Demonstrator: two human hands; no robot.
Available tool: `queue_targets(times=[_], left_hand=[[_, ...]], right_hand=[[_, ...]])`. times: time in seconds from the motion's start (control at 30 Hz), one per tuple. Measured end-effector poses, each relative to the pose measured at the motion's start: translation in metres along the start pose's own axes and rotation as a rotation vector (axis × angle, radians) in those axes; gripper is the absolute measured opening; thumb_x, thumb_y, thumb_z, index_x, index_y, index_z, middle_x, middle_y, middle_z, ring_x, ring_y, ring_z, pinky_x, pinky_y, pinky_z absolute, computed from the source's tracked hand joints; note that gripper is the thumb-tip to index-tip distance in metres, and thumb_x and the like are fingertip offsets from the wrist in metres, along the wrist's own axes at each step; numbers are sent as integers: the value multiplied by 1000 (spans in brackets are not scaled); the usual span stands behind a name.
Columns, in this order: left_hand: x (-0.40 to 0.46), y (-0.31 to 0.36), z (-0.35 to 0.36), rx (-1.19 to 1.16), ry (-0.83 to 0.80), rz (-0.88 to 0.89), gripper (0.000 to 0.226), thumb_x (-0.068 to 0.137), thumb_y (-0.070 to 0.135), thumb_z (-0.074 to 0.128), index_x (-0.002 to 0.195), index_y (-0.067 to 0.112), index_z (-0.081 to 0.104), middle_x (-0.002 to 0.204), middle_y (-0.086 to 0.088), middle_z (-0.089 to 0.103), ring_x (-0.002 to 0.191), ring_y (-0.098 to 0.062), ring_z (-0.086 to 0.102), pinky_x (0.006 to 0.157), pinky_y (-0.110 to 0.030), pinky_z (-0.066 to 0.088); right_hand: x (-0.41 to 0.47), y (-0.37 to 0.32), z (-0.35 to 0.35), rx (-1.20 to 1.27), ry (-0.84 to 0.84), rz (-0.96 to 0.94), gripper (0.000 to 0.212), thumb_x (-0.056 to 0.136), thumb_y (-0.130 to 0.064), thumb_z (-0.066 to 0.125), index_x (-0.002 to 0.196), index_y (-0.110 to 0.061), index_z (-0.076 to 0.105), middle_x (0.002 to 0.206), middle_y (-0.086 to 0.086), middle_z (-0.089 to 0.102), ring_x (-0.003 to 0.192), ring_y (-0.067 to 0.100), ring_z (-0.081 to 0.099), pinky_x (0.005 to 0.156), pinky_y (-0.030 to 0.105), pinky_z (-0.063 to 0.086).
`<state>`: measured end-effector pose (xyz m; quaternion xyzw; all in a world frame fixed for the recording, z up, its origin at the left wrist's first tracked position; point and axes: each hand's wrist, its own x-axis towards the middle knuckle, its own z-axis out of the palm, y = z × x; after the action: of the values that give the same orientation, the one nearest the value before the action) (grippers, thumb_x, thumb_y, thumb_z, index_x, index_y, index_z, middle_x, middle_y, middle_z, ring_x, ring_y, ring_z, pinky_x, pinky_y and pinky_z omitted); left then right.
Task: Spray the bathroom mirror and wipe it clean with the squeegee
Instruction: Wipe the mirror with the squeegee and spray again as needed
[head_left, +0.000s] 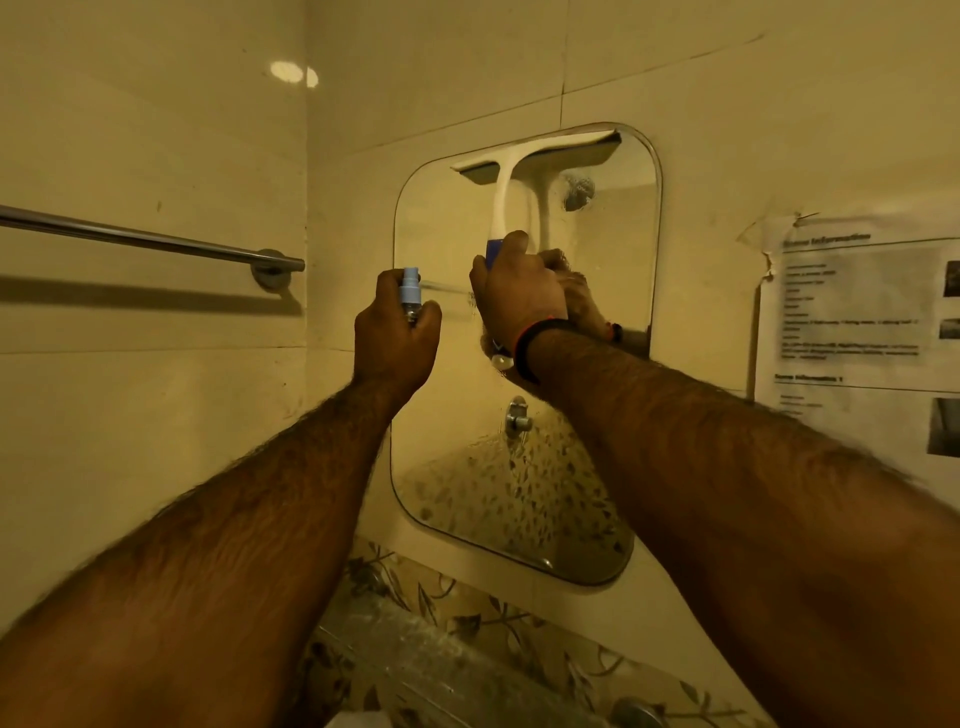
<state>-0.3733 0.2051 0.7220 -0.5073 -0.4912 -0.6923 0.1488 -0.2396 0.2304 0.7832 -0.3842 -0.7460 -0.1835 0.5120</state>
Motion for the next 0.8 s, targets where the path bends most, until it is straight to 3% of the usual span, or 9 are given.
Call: queue_targets(times=[0.1, 0.27, 0.4, 0.47, 0.6, 0.73, 0.8], left_hand=[[-2, -4, 2, -5, -4, -5, 39, 94, 26, 59, 130, 19, 46, 92, -4, 59, 72, -25, 63, 64, -39, 58], [-10, -10, 2, 12, -9, -11, 40, 94, 28, 59, 131, 19, 46, 94, -6, 62, 72, -25, 64, 63, -36, 57], [-16, -13, 0, 22, -3, -17, 41, 94, 28, 58, 132, 19, 47, 94, -5, 63, 71, -27, 64, 63, -39, 59], [-19, -13, -1, 34, -2, -16, 40, 93, 28, 58, 131, 19, 47, 94, -5, 62, 72, -27, 65, 63, -41, 59], [-27, -14, -4, 46, 4, -32, 40, 92, 29, 59, 130, 18, 47, 95, -5, 62, 73, -27, 65, 64, -36, 57], [-38, -12, -4, 45, 11, -36, 40, 92, 28, 59, 129, 17, 48, 93, -4, 61, 70, -24, 63, 60, -29, 52], [-44, -11, -5, 56, 10, -39, 40, 92, 28, 60, 129, 16, 48, 94, -4, 61, 70, -23, 63, 60, -28, 52]], right_hand=[[-2, -1, 5, -18, 32, -16, 31, 97, -26, 31, 111, 0, 41, 95, 20, 55, 81, 37, 54, 60, 43, 36], [-13, -3, 13, 12, 5, 28, 30, 97, -26, 31, 109, -1, 40, 83, 11, 45, 69, 27, 41, 58, 41, 33], [-31, -3, 23, 214, -48, 186, 24, 97, -36, 40, 103, -12, 37, 64, -5, 39, 50, 13, 37, 42, 25, 25], [-42, -3, 27, 233, -63, 207, 26, 96, -38, 41, 102, -13, 37, 71, -1, 47, 53, 16, 43, 41, 24, 24], [-66, -1, 33, 237, -105, 211, 37, 97, -37, 41, 120, -8, 39, 95, 11, 62, 75, 29, 63, 54, 29, 40], [-93, 0, 39, 236, -136, 231, 48, 97, -38, 40, 134, -10, 29, 90, 10, 63, 77, 31, 63, 57, 31, 39], [-107, 0, 43, 214, -155, 248, 44, 96, -39, 40, 129, -10, 32, 85, 10, 61, 75, 31, 62, 56, 31, 38]])
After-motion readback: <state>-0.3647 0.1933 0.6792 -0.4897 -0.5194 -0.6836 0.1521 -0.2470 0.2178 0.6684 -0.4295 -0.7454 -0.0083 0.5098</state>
